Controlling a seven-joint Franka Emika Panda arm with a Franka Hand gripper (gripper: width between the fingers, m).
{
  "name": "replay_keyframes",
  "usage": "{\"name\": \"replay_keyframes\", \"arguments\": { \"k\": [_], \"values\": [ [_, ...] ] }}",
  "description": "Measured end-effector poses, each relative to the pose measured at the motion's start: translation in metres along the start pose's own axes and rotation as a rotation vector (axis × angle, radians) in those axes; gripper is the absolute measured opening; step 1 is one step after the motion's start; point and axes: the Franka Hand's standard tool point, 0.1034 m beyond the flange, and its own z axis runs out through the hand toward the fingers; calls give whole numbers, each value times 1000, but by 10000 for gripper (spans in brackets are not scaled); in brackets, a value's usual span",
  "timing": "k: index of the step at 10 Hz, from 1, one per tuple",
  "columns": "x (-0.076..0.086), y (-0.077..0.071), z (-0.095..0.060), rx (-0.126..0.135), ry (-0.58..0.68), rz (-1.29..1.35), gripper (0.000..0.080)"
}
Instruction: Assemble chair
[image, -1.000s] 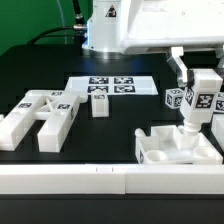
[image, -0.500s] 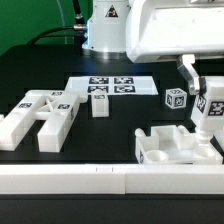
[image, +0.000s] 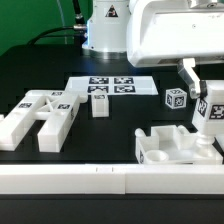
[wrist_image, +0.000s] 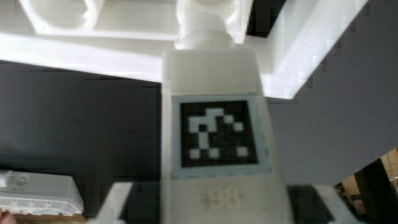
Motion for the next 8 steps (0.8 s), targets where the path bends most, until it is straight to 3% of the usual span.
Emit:
{"name": "replay_keyframes", "arguments": {
  "k": [8],
  "values": [
    [-13,-6,10,6,-22,-8,292]
  ]
}}
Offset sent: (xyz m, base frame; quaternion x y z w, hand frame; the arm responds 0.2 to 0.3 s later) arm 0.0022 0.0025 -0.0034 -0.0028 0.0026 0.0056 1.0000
